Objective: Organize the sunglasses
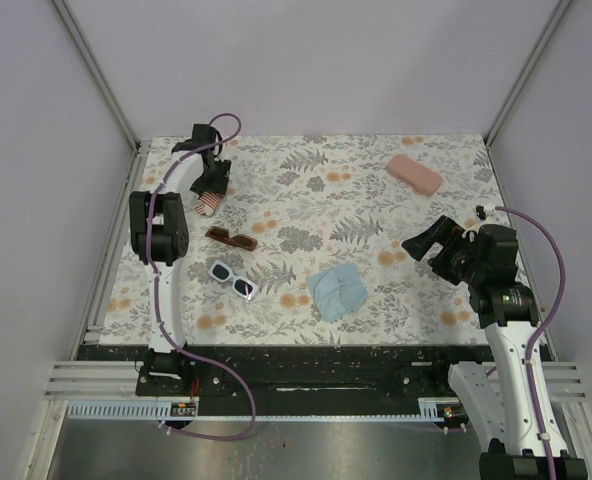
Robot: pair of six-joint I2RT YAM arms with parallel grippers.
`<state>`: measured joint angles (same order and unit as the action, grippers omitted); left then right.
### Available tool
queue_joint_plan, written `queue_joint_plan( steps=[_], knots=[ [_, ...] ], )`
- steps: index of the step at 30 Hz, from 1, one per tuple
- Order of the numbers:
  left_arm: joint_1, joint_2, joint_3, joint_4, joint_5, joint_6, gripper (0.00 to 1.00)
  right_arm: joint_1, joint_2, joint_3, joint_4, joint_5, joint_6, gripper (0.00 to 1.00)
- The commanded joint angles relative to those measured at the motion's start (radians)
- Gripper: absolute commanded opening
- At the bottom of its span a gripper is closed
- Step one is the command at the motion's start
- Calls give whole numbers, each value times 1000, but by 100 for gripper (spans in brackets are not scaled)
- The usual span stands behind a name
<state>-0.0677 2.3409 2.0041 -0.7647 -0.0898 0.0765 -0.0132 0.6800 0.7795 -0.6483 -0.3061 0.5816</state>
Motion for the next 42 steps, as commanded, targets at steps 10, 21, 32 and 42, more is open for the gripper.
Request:
queue_joint_plan(
  steps=[10,21,32,42],
  knots=[
    [2,-73,87,-12,479,-165,38,4,12,-3,70,-99,-22,99],
    [-108,-532,-545,669,956,-682,32,5,69,-37,266,-355,73,100],
    [-352,-767,-731,607,716,-502,32,7,115,-25,360,-390,133,99],
    [-584,-707,-694,372,199,-167,35,9,164,-6,236,-309,96,99]
  ],
)
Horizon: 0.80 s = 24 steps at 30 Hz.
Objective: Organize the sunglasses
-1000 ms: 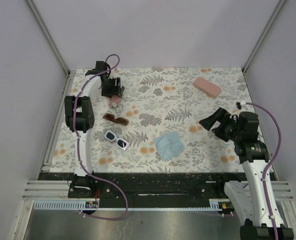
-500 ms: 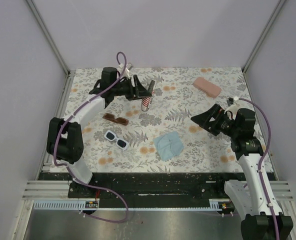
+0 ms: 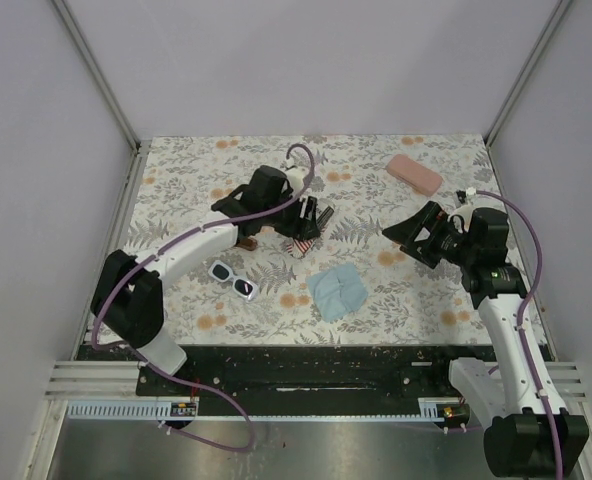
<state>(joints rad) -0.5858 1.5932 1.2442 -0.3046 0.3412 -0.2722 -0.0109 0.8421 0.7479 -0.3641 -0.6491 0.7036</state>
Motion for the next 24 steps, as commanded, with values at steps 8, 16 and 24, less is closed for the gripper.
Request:
queue_joint_plan(
  steps=[8,16,24],
  knots=[
    [-109,207,145,-166,-278,209,41,6,31,-8,-136,149,-29,99],
    [-114,326,193,-174,-300,114,42,6,61,-25,-148,160,-26,99],
    [-114,364,241,-169,-219,36,68,5,67,-50,-151,161,-45,99]
  ],
)
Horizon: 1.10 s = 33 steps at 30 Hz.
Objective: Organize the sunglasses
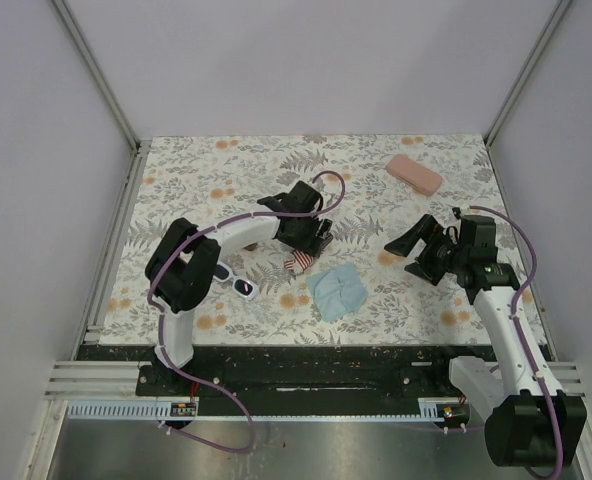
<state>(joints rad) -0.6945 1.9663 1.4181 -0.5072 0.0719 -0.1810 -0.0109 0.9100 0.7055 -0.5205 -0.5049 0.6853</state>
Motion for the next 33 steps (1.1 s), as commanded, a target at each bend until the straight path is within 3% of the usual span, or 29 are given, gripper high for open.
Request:
queue_joint_plan(
  steps=[1,6,11,18,26,33],
  knots=[
    [-5,-6,70,41,80,-66,71,6,4,-8,7,17,-32,99],
    [19,20,61,133,299,-133,73,6,55,9,-9,29,-49,99],
    [44,17,55,182,376,-179,74,6,90,40,-10,52,-61,99],
    [188,-153,-112,379,534,-308,74,244,262,179,-59,284,-32,99],
    [340,-441,-347,443,451,-370,75,445,394,285,-69,621,271,99],
    [438,-687,-511,406,329,-382,78,575,650,472,-145,723,433,99]
  ],
)
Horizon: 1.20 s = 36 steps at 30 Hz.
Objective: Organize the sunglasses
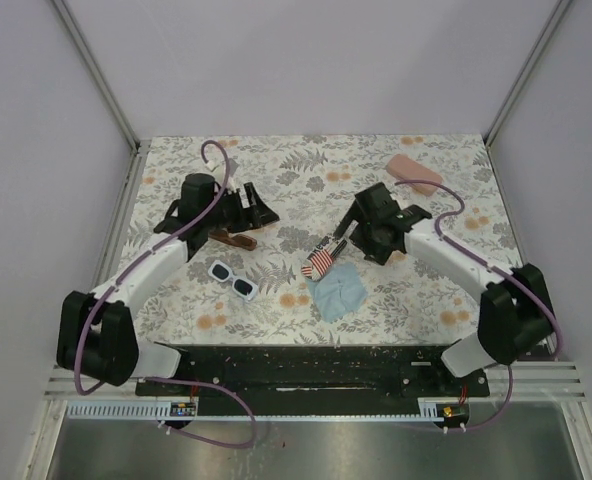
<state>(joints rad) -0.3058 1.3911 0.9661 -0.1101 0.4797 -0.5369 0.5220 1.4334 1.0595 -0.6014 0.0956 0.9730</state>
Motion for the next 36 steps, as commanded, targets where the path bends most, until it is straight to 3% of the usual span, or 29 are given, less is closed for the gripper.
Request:
queue_joint_plan(
  steps=[1,7,13,24,30,36],
  knots=[
    [63,-141,-79,3,-88,-32,78,52,166,152,-80,118,144,100],
    [71,-346,-174,-49,-164,-18,80,111,344,324,-150,147,138,99],
    [71,-504,-188,-166,-253,44,86,119,424,367,-164,150,165,99],
    [71,-531,-198,-204,-282,87,87,145,547,445,-164,122,184,99],
    [71,-529,-193,-207,-277,94,88,154,571,473,-166,124,182,79],
    [73,-520,-188,-211,-282,98,88,156,590,482,-164,112,176,75]
  ],
)
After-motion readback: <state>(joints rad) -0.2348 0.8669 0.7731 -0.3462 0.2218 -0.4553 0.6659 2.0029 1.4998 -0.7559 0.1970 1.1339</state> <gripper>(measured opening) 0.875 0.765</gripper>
